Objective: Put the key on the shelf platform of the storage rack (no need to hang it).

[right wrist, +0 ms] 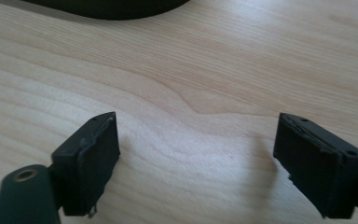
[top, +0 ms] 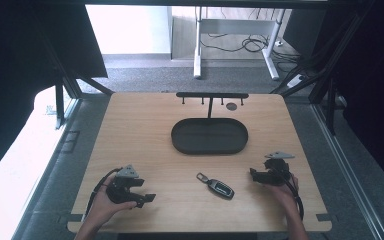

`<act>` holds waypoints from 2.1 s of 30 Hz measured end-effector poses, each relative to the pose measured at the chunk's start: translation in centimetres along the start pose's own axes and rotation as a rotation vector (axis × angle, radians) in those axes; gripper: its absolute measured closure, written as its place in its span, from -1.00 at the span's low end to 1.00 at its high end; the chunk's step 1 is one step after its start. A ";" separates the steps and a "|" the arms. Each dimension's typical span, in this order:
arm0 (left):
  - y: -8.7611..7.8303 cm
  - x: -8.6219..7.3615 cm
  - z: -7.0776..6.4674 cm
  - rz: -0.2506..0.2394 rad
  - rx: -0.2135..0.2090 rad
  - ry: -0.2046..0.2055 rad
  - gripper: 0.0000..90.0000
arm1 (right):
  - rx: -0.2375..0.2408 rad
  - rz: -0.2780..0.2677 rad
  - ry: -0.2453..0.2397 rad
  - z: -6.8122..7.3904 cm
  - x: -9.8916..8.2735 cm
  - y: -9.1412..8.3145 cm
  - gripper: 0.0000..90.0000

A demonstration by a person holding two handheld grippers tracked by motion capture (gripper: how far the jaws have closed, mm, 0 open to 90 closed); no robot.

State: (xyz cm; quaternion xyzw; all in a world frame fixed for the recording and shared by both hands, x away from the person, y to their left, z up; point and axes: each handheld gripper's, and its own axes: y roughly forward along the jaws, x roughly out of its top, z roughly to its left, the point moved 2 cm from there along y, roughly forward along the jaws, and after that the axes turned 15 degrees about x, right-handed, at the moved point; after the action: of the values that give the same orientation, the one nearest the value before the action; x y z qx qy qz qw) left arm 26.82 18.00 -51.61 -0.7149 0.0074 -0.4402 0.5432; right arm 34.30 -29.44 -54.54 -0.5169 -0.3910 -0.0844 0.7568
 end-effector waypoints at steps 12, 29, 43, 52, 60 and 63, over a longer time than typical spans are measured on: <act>-0.2 -0.1 0.1 0.000 0.003 -0.001 -0.43 | 0.111 -0.076 -0.056 0.8 0.4 -3.2 -0.38; -0.7 0.0 0.1 -0.015 0.008 -0.006 -0.43 | 0.187 0.027 -0.135 3.5 3.1 -4.7 -0.28; -1.1 0.1 0.0 -0.031 0.009 -0.005 -0.43 | 0.261 0.160 -0.264 8.2 6.1 -4.6 -0.24; -1.2 0.1 0.0 -0.029 0.008 -0.002 -0.43 | 0.308 0.252 -0.335 11.1 7.3 -3.4 -0.23; -1.2 0.1 0.0 -0.030 0.007 0.000 -0.43 | 0.324 0.329 -0.370 12.4 7.4 -1.9 -0.23; -1.1 0.1 0.0 -0.028 0.007 0.000 -0.43 | 0.327 0.353 -0.371 12.7 7.2 -1.3 -0.24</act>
State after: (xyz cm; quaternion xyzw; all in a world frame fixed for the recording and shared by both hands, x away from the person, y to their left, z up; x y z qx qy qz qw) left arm 26.35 18.37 -50.64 -0.7131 -0.0038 -0.4478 0.5394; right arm 32.10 -17.31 -46.67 -0.4548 -0.4351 0.2086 0.7486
